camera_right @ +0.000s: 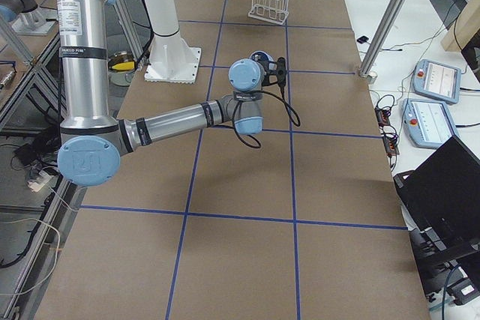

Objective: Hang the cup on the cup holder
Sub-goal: 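Lift the cup and carry it toward the table center with the right gripper, then bring the cup toward the left gripper while the left gripper approaches it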

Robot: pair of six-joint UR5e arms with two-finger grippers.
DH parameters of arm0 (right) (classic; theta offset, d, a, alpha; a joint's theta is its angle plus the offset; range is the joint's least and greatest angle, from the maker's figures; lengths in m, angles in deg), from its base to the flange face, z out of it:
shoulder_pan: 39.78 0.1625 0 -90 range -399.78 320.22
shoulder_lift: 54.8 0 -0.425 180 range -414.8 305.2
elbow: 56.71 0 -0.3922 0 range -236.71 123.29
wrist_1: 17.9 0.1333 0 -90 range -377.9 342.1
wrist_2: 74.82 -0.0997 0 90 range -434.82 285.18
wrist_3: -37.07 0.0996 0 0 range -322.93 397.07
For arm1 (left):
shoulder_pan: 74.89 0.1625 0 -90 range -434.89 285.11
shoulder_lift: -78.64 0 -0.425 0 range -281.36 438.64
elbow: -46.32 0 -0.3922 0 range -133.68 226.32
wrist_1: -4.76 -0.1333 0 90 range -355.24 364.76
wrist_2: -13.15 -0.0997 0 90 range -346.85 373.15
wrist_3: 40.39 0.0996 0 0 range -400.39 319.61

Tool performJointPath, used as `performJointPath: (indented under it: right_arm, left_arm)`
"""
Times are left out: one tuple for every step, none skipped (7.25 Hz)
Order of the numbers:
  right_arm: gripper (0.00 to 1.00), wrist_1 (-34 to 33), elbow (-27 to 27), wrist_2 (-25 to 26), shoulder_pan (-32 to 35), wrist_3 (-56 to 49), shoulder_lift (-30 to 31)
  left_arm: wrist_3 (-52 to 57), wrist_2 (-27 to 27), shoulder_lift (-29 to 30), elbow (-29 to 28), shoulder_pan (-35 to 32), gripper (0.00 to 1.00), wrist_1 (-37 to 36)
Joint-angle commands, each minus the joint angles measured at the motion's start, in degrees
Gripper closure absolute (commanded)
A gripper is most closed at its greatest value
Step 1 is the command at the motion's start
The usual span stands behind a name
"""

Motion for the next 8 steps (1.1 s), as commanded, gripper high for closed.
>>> performJointPath:
  right_arm:
    - [1.00,8.53,0.13,0.16,-1.44,3.56,-0.05]
    - [1.00,13.01,0.31,2.51,-3.45,8.37,-0.31]
    - [1.00,17.40,0.48,7.32,-7.47,11.82,-0.40]
    - [1.00,21.80,0.31,12.50,-10.47,13.42,-0.40]
    - [1.00,24.28,0.22,14.73,-12.33,15.08,-0.40]
    - [1.00,24.74,0.83,18.32,-14.35,15.19,-0.92]
    - [1.00,24.66,1.45,21.48,-16.28,15.36,-3.19]
    - [1.00,24.74,1.63,23.69,-17.78,15.37,-4.35]
  left_arm:
    - [-9.89,-12.31,1.41,0.32,10.23,0.03,10.90]
    - [-10.88,-19.88,1.50,0.58,16.30,0.03,13.30]
    - [-11.23,-23.00,1.76,1.89,19.92,0.02,14.37]
    - [-12.46,-23.38,4.02,2.16,21.87,0.02,14.20]
    - [-14.73,-23.65,6.57,1.99,24.07,0.03,14.20]
    - [-16.49,-26.26,7.73,2.16,25.22,0.02,14.72]
    - [-16.95,-29.85,8.26,1.99,28.19,0.02,16.82]
    - [-17.04,-32.58,8.96,1.99,30.92,0.02,17.01]
